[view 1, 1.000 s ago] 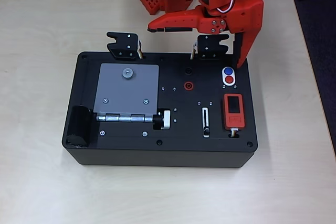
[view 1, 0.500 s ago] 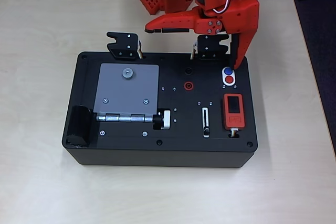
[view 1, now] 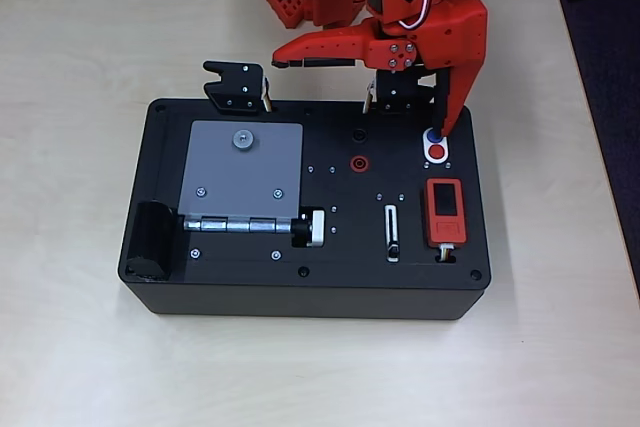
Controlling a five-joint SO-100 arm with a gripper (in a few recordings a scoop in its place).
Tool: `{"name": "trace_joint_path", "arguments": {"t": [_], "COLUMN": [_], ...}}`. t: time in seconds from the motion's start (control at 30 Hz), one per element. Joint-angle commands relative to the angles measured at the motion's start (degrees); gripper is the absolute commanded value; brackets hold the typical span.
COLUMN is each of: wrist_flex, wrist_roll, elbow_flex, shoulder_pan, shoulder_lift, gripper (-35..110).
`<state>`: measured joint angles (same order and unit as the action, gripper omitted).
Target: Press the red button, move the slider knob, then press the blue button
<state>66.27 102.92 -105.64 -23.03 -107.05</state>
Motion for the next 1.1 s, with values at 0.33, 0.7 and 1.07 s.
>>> {"name": "trace_joint_path", "arguments": {"t": [0.33,0.7,1.07], "wrist_flex": [-1.76,-4.83,-6.24], "wrist_roll": [0.44,0.62,-0.26], "elbow_flex": [-2.37,-5.01,-6.24], "shoulder_pan": [-0.88,-1.41,-1.49], "shoulder_lift": [-2.99,-3.34,-4.04], "gripper": [100,101,101]}}
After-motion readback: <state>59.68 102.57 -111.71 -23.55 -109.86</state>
